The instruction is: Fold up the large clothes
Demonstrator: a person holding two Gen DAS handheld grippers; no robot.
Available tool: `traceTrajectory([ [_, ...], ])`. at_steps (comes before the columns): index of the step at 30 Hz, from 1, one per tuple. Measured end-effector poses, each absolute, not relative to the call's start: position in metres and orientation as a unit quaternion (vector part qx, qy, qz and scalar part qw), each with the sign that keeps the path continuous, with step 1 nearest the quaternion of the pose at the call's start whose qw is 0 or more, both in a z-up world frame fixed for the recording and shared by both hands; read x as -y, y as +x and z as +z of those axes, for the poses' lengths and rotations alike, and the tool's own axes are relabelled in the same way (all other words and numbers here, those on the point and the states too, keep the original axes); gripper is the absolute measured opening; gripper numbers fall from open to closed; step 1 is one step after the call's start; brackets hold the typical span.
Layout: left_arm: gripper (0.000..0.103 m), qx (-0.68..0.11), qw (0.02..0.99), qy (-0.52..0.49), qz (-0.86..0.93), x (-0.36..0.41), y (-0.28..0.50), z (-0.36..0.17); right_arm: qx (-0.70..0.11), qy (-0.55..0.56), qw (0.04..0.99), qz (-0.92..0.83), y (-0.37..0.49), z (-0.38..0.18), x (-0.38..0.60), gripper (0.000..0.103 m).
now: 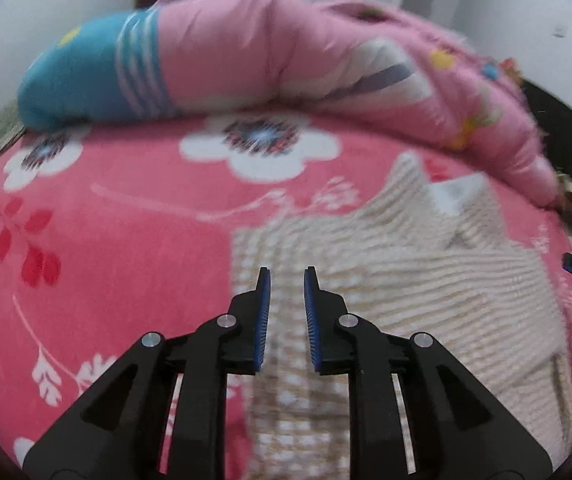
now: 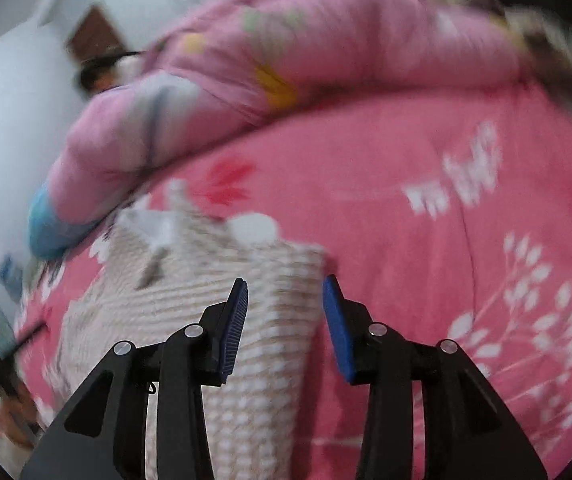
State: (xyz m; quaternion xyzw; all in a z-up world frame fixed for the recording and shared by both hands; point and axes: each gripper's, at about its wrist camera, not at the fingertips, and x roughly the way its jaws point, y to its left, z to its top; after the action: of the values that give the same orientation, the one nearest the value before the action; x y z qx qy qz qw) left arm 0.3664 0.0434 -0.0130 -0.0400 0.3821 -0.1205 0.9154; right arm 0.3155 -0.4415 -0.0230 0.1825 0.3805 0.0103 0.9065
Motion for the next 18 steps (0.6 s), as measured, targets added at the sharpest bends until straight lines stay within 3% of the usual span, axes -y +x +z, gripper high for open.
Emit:
traceTrajectory([
  [5, 0.017, -0.424, 0.895, 0.021, -0.135, -0.001, 0.368, -0.041, -0.430, 0.052, 0.899, 0.067, 0.314, -0.038, 0.378, 0.038],
  [8, 0.018, -0.450, 0.886, 0.014, -0.112, -0.001, 0.373, -0.079, -0.505, 0.066, 0.859, 0.050, 0.340, -0.086, 0.385, 0.037],
  [15, 0.020, -0.415, 0.900, 0.020, -0.129, -0.002, 0.354, -0.052, -0.491, 0.063, 0.868, 0.037, 0.344, -0.044, 0.385, 0.033],
  [18, 0.031, -0.409, 0.904, 0.018, -0.125, 0.005, 0.366, -0.048, -0.483, 0.068, 0.873, 0.026, 0.362, -0.046, 0.384, 0.033],
])
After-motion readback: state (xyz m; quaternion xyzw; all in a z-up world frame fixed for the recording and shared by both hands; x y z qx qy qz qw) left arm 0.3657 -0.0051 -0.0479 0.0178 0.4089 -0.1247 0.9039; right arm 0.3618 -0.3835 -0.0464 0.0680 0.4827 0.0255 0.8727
